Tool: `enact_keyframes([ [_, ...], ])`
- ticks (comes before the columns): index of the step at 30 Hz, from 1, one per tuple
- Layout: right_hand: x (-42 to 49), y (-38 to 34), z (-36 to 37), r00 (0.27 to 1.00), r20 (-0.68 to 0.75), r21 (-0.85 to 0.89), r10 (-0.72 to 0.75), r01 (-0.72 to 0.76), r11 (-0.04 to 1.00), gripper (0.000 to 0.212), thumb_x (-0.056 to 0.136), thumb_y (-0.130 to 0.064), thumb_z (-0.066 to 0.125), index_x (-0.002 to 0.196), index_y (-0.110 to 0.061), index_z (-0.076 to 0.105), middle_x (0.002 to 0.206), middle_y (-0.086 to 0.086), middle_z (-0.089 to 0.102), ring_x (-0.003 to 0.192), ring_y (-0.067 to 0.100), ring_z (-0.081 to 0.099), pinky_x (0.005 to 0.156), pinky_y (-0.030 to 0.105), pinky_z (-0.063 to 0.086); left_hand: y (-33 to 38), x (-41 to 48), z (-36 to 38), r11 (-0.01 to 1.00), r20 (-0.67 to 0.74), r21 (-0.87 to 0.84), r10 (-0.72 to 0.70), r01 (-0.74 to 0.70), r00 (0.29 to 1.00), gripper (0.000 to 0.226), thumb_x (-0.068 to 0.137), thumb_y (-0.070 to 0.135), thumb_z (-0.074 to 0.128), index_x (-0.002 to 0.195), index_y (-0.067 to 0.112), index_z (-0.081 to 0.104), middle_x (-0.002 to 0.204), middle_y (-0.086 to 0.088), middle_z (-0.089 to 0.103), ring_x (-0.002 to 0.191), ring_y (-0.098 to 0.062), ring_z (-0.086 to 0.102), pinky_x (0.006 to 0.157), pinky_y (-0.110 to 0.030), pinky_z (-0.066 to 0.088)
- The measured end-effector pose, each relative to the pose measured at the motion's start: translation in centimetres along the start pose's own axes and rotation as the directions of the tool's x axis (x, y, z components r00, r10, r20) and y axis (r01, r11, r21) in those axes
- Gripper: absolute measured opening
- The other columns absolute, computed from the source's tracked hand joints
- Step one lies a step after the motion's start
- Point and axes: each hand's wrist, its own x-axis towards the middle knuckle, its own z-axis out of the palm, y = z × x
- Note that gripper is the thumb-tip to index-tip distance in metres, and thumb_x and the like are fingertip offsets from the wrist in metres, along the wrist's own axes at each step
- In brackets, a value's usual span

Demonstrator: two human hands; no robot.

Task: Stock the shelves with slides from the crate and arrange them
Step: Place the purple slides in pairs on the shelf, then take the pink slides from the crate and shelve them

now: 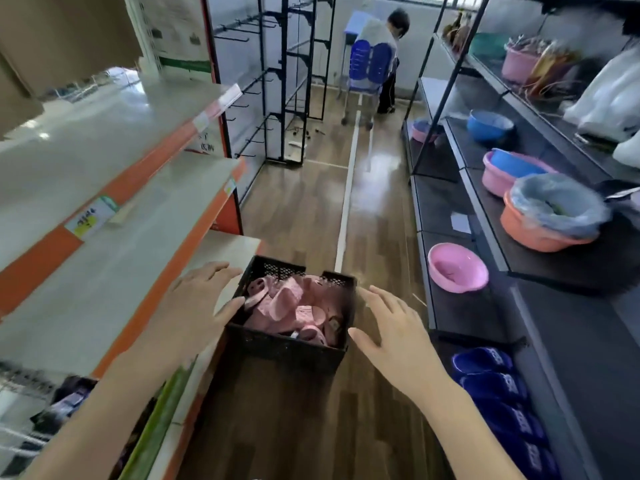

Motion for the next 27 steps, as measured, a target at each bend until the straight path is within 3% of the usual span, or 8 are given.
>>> enact_keyframes([
  [8, 8.7, 0.6, 1.6, 0.994, 0.09, -0.015, 0.058, -0.057, 0.998, 0.059, 0.092, -0.044, 0.048, 0.144, -0.032, 0.025, 0.15, -0.012, 0.027, 0.139, 0.008, 0.022, 0.112, 0.025, 0.009, -2.5, 9.3, 2.1, 0.998, 0.058, -0.054, 0.039, -0.036, 0.998, 0.046, 0.089, 0.04, 0.053, 0.13, 0.018, 0.052, 0.133, -0.003, 0.051, 0.12, -0.026, 0.049, 0.099, -0.04, 0.038],
  [17, 22.6, 5.2, 3.7, 0.978, 0.204, 0.02, 0.046, -0.051, 0.999, 0.058, 0.092, -0.043, 0.049, 0.143, -0.034, 0.025, 0.15, -0.01, 0.029, 0.139, 0.012, 0.024, 0.117, 0.037, 0.018, -5.0, 20.5, 6.0, 0.996, 0.124, -0.037, -0.078, 0.083, 0.989, 0.044, 0.09, 0.033, 0.055, 0.132, 0.019, 0.049, 0.135, 0.001, 0.048, 0.12, -0.021, 0.049, 0.097, -0.035, 0.037],
  [20, 27.3, 6.6, 4.5, 0.971, 0.238, 0.044, 0.001, -0.012, 0.999, 0.056, 0.093, -0.04, 0.049, 0.143, -0.033, 0.025, 0.148, -0.011, 0.03, 0.138, 0.011, 0.025, 0.114, 0.03, 0.017, -5.3, 24.4, 7.1, 0.992, 0.155, -0.036, -0.116, 0.123, 0.981, 0.045, 0.092, 0.039, 0.049, 0.133, 0.021, 0.047, 0.136, 0.003, 0.047, 0.122, -0.019, 0.046, 0.098, -0.033, 0.035],
  [24, 32.6, 8.4, 6.7, 0.953, 0.301, 0.059, -0.031, 0.014, 0.998, 0.054, 0.094, -0.037, 0.048, 0.143, -0.031, 0.026, 0.148, -0.011, 0.031, 0.136, 0.01, 0.027, 0.112, 0.026, 0.019, -6.0, 28.4, 9.0, 0.974, 0.233, -0.054, -0.201, 0.219, 0.952, 0.07, 0.077, 0.06, 0.028, 0.133, 0.023, 0.047, 0.135, 0.003, 0.047, 0.123, -0.017, 0.045, 0.099, -0.031, 0.032],
  [27, 35.3, 9.7, 9.0, 0.936, 0.352, 0.067, -0.019, -0.005, 0.998, 0.056, 0.093, -0.041, 0.048, 0.144, -0.031, 0.025, 0.148, -0.012, 0.03, 0.136, 0.009, 0.028, 0.112, 0.025, 0.019, -6.6, 30.6, 10.9, 0.928, 0.295, -0.184, -0.261, 0.323, 0.919, 0.084, 0.067, 0.072, 0.022, 0.13, 0.023, 0.049, 0.131, 0.007, 0.049, 0.122, -0.013, 0.045, 0.098, -0.027, 0.032],
])
